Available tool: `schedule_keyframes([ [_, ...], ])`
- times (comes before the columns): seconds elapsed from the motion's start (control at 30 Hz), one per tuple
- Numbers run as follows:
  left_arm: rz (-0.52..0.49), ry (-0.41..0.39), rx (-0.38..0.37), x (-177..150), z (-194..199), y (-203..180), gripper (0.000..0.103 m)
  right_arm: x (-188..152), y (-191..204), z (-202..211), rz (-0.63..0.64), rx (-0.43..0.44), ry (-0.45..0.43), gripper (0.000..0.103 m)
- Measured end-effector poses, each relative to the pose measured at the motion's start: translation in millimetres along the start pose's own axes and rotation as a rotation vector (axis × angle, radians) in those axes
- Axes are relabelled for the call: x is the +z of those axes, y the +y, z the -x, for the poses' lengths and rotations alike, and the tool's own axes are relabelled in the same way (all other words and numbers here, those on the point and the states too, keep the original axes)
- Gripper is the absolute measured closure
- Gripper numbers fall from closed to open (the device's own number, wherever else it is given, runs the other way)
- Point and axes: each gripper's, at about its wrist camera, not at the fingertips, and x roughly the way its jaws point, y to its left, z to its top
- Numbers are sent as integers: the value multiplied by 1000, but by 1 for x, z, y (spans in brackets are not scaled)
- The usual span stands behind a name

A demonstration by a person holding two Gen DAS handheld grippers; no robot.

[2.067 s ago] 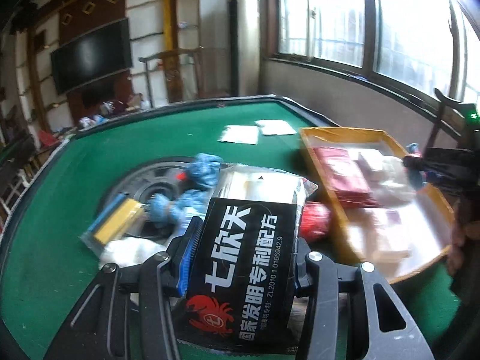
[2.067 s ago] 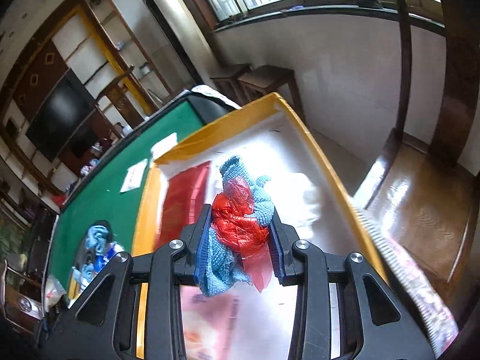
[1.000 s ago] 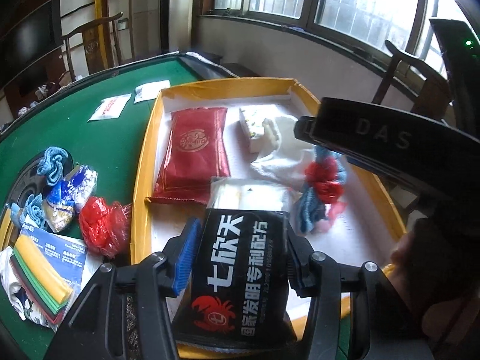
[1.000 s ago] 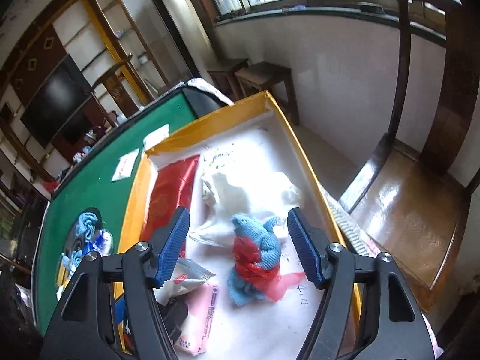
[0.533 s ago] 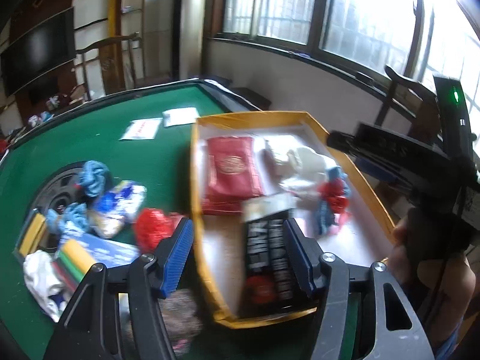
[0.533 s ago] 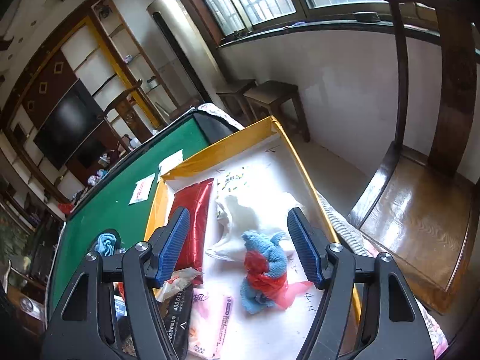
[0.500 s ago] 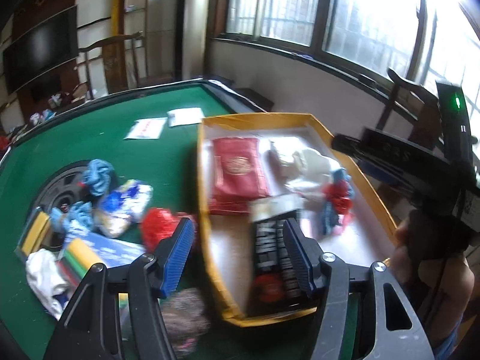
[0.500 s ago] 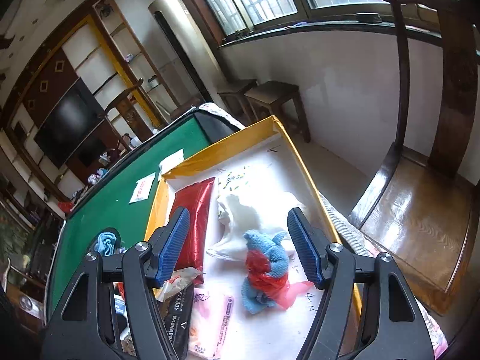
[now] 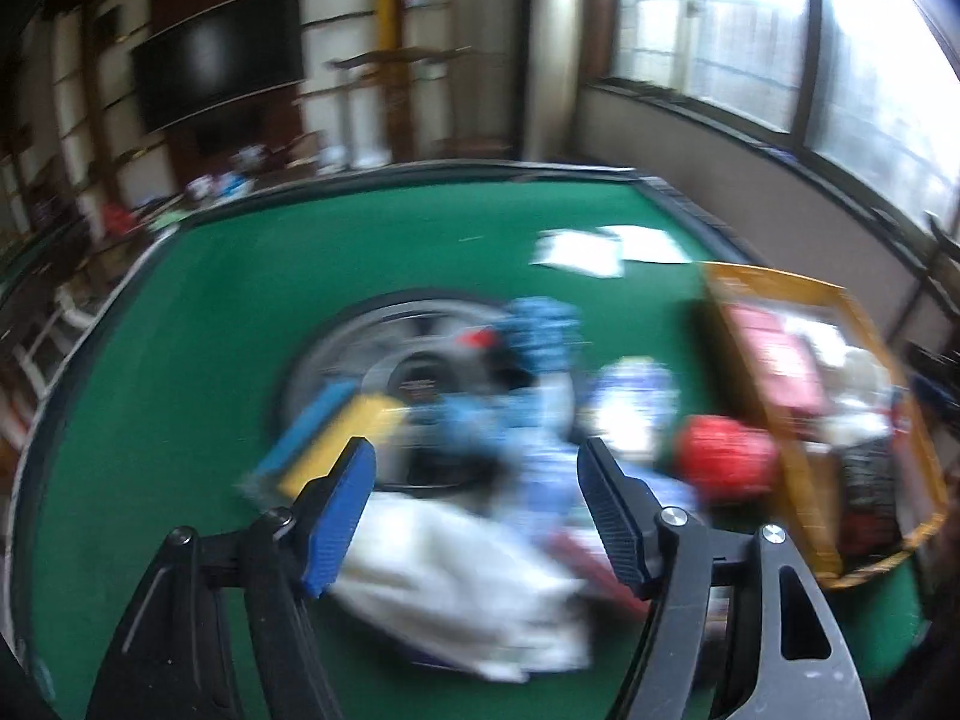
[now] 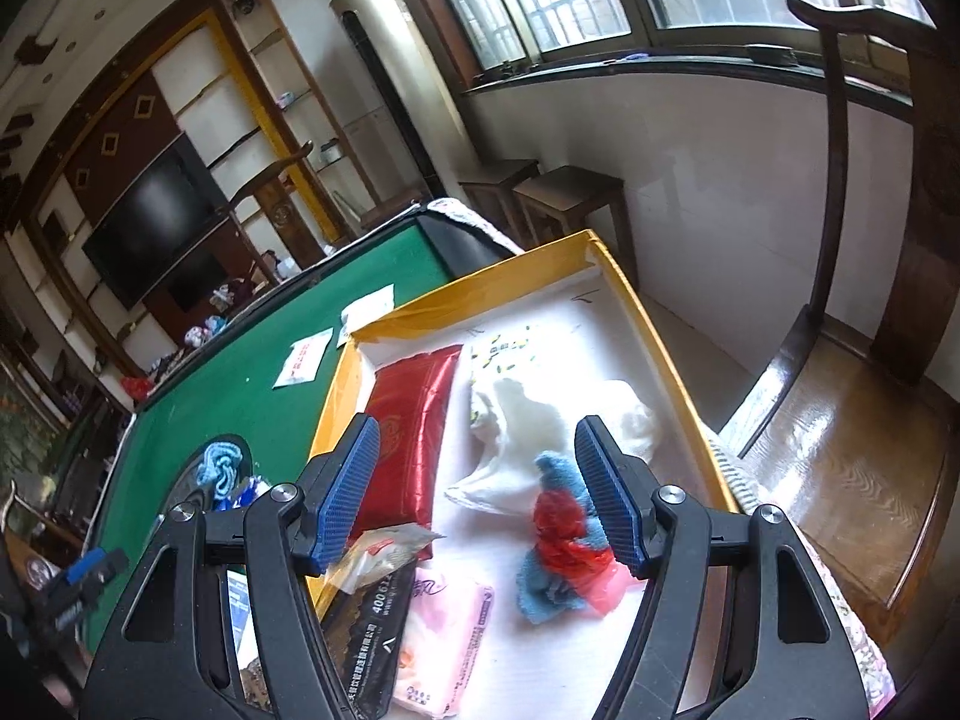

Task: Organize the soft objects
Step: 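Grasp the blue-yellow strip bag with the left gripper while the right grasps the red-green strip bag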

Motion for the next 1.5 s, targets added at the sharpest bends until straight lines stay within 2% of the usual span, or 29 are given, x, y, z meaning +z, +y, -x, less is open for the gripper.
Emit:
schedule_keyframes([
  [0.03, 21, 16, 28, 2, -8, 18, 33, -1, 2, -1, 5, 1, 3, 35],
  [0.23, 88, 139, 52, 11, -55, 81, 33, -2, 3, -4, 15, -4, 13, 35],
  [0.3, 78, 162, 27, 13, -64, 85, 33, -2, 4, -4, 15, -6, 15, 35],
  [0.37, 21, 195, -10, 13, -74, 79, 33, -3, 5, -6, 19, -6, 22, 35],
  [0.5, -79, 186, 42, 9, -86, 66, 33, -4, 8, -7, 27, -4, 30, 35],
  [0.73, -51, 138, 10, 14, -98, 69, 29, -8, 20, -8, 69, 14, 31, 35],
  [0.83, -40, 134, -14, 12, -96, 72, 29, -12, 31, -5, 105, 59, 17, 35],
  [0.93, -53, 140, -41, 8, -94, 71, 29, -15, 45, 1, 143, 157, 0, 35],
  [0.97, -61, 144, -52, 7, -93, 71, 29, -18, 51, 2, 156, 218, 8, 35],
  [1.07, -96, 162, -71, 0, -94, 67, 29, -32, 79, -3, 213, 387, 92, 35],
  [1.2, -101, 145, -73, -5, -96, 68, 27, -67, 138, -11, 405, 484, 227, 35],
  [1.3, -63, 133, -54, -3, -99, 73, 25, -91, 174, -18, 518, 492, 296, 35],
  [1.37, -43, 130, -42, -1, -100, 75, 28, -101, 189, -25, 573, 481, 335, 35],
  [1.43, -25, 126, -27, -1, -99, 77, 37, -111, 203, -33, 644, 446, 382, 35],
  [1.47, -21, 123, -22, -1, -97, 78, 51, -116, 209, -34, 677, 432, 397, 35],
  [1.5, -15, 117, 0, -1, -96, 80, 56, -118, 213, -36, 707, 413, 400, 35],
])
